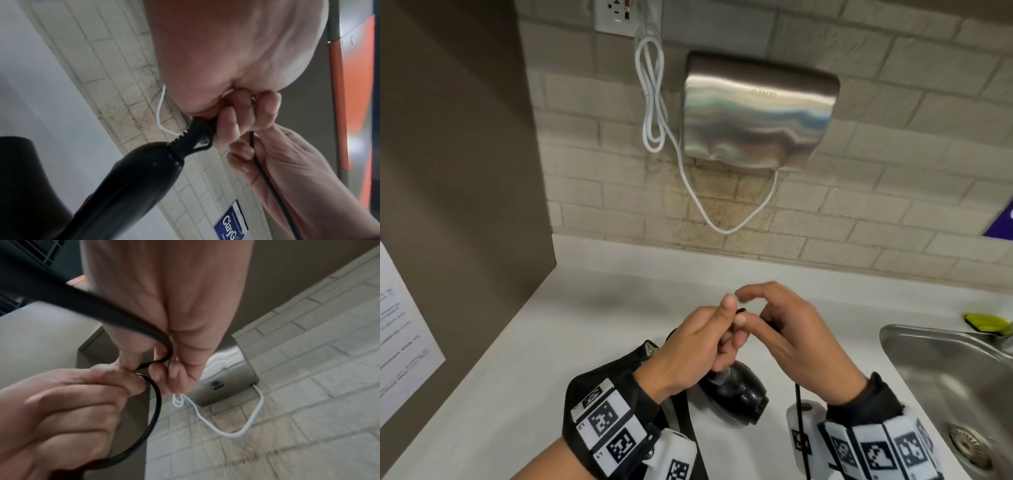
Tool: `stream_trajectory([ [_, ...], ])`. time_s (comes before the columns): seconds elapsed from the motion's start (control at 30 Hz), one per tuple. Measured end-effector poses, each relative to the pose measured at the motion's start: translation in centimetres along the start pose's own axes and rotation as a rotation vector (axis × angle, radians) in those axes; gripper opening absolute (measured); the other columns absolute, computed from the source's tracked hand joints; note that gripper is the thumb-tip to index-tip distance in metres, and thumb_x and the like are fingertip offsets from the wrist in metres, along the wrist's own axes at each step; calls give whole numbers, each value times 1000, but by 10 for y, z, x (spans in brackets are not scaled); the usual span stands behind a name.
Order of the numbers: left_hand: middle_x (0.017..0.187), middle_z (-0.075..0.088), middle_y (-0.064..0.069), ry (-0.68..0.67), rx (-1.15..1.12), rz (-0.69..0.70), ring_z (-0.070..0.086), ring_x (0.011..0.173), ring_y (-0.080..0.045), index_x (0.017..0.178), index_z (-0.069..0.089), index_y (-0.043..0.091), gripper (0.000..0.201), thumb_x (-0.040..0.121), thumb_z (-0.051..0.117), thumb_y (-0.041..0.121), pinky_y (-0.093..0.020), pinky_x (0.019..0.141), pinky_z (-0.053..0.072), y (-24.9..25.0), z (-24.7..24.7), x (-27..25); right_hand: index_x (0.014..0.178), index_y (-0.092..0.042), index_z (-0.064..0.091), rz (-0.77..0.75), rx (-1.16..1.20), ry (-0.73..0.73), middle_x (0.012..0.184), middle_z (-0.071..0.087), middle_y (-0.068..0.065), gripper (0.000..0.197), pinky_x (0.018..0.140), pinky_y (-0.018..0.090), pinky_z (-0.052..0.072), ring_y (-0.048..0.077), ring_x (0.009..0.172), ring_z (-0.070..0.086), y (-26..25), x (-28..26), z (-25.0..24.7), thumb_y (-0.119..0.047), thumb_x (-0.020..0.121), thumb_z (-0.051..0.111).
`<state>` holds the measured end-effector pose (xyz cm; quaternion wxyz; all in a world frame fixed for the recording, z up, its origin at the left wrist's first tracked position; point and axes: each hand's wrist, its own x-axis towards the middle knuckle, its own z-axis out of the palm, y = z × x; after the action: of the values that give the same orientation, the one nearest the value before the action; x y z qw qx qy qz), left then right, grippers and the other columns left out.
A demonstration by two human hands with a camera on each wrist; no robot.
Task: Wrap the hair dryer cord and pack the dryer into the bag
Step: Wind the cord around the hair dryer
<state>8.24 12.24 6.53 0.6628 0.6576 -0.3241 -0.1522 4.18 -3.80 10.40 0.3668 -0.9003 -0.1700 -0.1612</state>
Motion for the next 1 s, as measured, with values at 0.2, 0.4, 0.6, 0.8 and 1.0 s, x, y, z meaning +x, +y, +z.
stream_trajectory([
  [0.2,42,39,5,-19,-218,-60,30,43,-14,63,49,16,51,99,37,50,-26,51,33,-2,-4,1,81,-15,64,86,297,8,64,63,11,29,52,27,42,9,52,47,15,2,13,-43,88,61],
  [0.4,49,50,-1,-24,-215,19,50,65,-25,72,53,12,40,100,42,38,-30,70,40,-7,-16,-3,72,-17,62,112,357,49,55,51,-3,25,48,28,38,11,49,42,15,7,18,-40,83,60],
  [0.6,46,48,-2,-48,-230,75,53,53,-24,73,50,8,40,103,40,33,-45,79,44,-13,-24,-1,68,-27,62,126,426,19,55,49,-7,18,45,19,36,8,47,39,15,13,21,-38,82,62],
  [0.8,42,30,5,24,-553,-24,26,35,-9,70,49,13,35,98,43,34,-26,48,39,-19,-18,2,71,-16,63,245,505,68,58,52,-6,20,41,20,33,7,43,37,15,20,32,-28,87,64],
  [1.0,43,23,6,310,-713,-53,21,35,-7,74,49,10,38,102,38,33,-23,42,29,-21,-13,5,103,-11,55,498,574,61,88,60,7,20,38,25,41,21,40,48,21,0,38,-18,89,67],
])
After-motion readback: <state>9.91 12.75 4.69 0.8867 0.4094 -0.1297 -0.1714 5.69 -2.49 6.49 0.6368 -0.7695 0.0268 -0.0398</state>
